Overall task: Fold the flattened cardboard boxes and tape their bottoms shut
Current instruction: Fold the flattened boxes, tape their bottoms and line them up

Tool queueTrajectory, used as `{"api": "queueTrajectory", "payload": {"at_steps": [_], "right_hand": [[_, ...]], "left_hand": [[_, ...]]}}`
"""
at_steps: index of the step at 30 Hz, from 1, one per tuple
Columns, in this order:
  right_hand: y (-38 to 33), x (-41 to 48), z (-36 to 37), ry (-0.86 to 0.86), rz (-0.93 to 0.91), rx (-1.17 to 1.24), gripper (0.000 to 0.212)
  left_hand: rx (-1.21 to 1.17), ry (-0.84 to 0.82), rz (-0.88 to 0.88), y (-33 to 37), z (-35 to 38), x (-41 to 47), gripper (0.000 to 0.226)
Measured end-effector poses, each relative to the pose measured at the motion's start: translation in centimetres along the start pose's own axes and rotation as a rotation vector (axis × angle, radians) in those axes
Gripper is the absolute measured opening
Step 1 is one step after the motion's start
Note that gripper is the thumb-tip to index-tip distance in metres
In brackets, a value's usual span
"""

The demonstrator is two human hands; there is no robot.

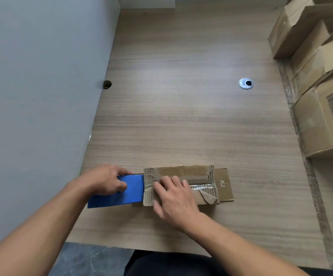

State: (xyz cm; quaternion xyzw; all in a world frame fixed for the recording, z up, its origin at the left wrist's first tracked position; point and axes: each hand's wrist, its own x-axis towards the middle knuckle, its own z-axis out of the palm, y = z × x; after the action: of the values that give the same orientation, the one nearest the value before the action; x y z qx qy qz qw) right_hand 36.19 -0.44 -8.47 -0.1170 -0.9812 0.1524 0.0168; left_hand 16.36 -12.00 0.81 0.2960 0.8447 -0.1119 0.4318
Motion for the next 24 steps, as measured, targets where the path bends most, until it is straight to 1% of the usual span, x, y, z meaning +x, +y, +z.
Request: {"api": "queueTrajectory", "payload": {"at_steps": [7,10,12,14,16,18,22,24], "right_hand": [[-0.6,1.9,0.9,0.038,-0.129,0.006,0.033],[0.4,1.8,0.7,0.059,-0.196,0.005,0.031],[1.6,1.2,0.5,0.045,-0.206,-0.03,0.032],[2.9,0.8,0.2,0.036,-0.145,-0.057,0.034],[4.0,0.7,-0.3,0.043,-0.024,-0.057,0.035],[4.4,0.8,-0.6,0.036,0.057,-0.041,0.04],[2.0,2.3,-0.6,-0.101,0.099,0.011,0.063],[0.6,3.4,-0.4,-0.164,0.146,0.036,0.07]], "left_hand": [[-0.014,0.001,-0.011,-0.2,0.2,0.1,0.059],[-0.032,-0.012,-0.012,-0.3,0.3,0.2,0.06],[-0.037,-0.015,-0.016,-0.3,0.3,0.2,0.062],[-0.043,-0.02,-0.022,-0.3,0.3,0.1,0.061],[-0.059,-0.02,-0.027,-0.5,0.4,0.1,0.062],[-0.068,-0.017,-0.031,-0.6,0.5,0.1,0.065],[-0.049,-0.017,-0.032,-0.4,0.4,0.3,0.067],[-0.039,-0.015,-0.032,-0.2,0.4,0.3,0.066]]}}
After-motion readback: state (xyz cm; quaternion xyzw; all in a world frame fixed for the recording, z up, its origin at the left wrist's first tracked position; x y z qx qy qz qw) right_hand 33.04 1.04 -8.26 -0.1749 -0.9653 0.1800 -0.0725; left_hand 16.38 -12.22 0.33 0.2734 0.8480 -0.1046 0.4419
